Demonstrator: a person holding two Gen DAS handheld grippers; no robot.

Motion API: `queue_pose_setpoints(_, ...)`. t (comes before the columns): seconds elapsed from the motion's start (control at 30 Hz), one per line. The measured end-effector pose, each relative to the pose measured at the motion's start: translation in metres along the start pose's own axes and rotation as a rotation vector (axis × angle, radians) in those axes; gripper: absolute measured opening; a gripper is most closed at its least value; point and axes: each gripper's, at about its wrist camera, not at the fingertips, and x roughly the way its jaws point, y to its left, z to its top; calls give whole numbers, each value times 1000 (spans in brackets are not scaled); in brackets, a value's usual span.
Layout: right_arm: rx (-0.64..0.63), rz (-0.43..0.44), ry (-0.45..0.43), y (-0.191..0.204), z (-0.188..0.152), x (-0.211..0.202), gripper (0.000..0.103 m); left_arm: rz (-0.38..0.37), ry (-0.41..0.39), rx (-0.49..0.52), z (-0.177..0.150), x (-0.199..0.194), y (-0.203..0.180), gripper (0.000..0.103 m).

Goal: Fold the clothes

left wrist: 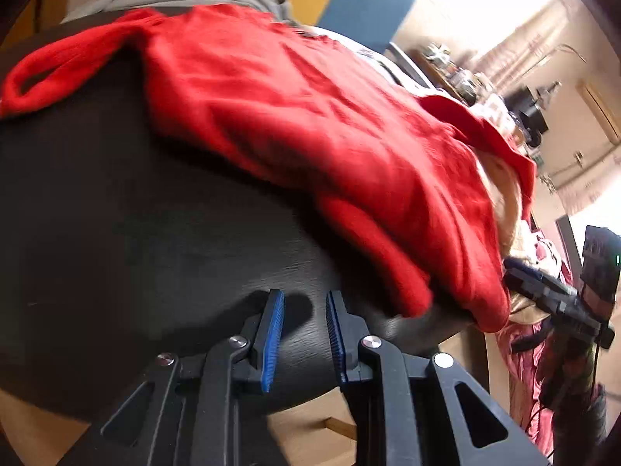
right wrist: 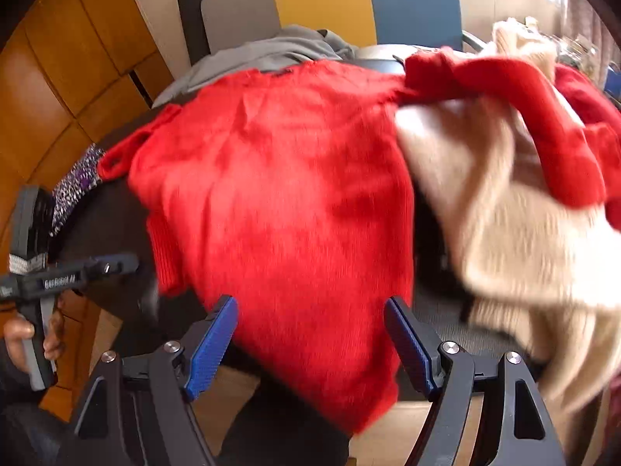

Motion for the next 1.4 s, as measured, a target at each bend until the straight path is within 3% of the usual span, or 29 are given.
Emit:
queue_pose_setpoints(0.2,31,-12,2,2,-16,6,79,-30,42,16,2,18,-27,22)
queue_pose_setpoints(0.33,35,-15,-5,2,-17,12,80,-48,68,-49,6,24,-26,22)
queue_pose_setpoints(0.53,51,0,-11,1,-21,20,84,-86,-24,-108,2,-14,-10,29)
queue_pose_setpoints(0.7,37,-17,-11,4,-21,23,87,-73,39,-118,14,17,-21,29)
queue_pose_setpoints(0.83,29,-35,-19,5,-23,22,86,-59,46,-106,21,31,-34,9)
queue_pose_setpoints(1.0,54,-30,-58,-1,-24,15,62,-67,-40,-56,8,-31,-22,8)
queue_pose_setpoints(1.07,68,1,-70,-2,-22,10,42,-86,-75,-59,-3,-64,-8,8)
queue_pose_setpoints(1.2,69,46,-65,1,-19,4,39,-59,-125,-58,-30,-127,22,8)
queue_pose_setpoints(1.4,67,77,-7,9,-19,5,43,62,-88,-142,-69,-149,71,8)
